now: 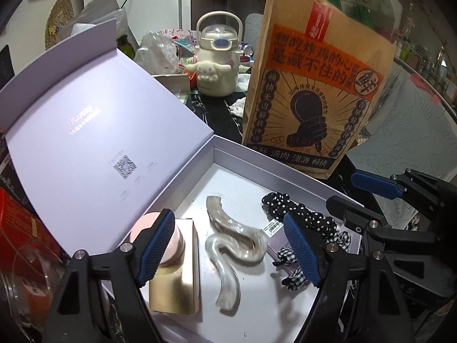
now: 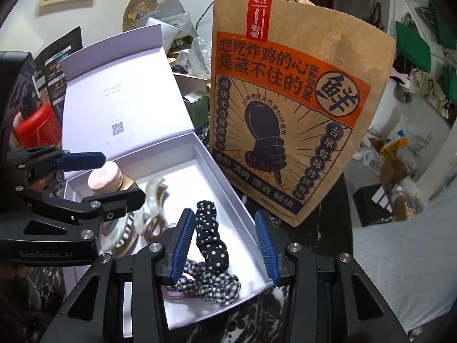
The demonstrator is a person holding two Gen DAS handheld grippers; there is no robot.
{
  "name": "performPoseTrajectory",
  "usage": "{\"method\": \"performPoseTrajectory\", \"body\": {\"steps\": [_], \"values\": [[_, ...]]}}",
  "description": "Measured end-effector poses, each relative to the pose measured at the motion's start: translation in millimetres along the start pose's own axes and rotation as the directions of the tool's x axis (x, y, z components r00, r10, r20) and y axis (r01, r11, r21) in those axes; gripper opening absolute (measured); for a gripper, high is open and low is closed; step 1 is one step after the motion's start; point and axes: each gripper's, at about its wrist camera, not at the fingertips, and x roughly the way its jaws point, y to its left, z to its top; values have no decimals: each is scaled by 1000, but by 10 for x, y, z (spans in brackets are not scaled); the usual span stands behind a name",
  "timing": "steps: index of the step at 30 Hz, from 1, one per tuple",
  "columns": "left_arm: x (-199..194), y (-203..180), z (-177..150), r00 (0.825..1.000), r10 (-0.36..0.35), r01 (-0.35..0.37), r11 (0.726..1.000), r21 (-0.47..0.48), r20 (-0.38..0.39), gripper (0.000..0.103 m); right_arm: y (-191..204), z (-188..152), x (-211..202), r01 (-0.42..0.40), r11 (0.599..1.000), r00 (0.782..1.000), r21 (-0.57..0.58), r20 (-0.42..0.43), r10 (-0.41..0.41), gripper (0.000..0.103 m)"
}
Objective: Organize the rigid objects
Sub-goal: 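Lower the scrunchie and wavy clip into the lavender box and open both tools, then withdraw both tools from the lavender box back over the table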
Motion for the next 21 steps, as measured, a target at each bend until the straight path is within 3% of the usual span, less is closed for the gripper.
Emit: {"method": "performPoseTrajectory", "body": {"steps": [8,21], "values": [[-222,62,-42,998,59,-59,998,-31,12,79,74,-7,-195,-11,1000,999,-6,34,11,52],[-604,54,-146,993,85,-81,996,-47,85,83,208,-115,-635,11,1000,996,-29,87,-9,61]]}}
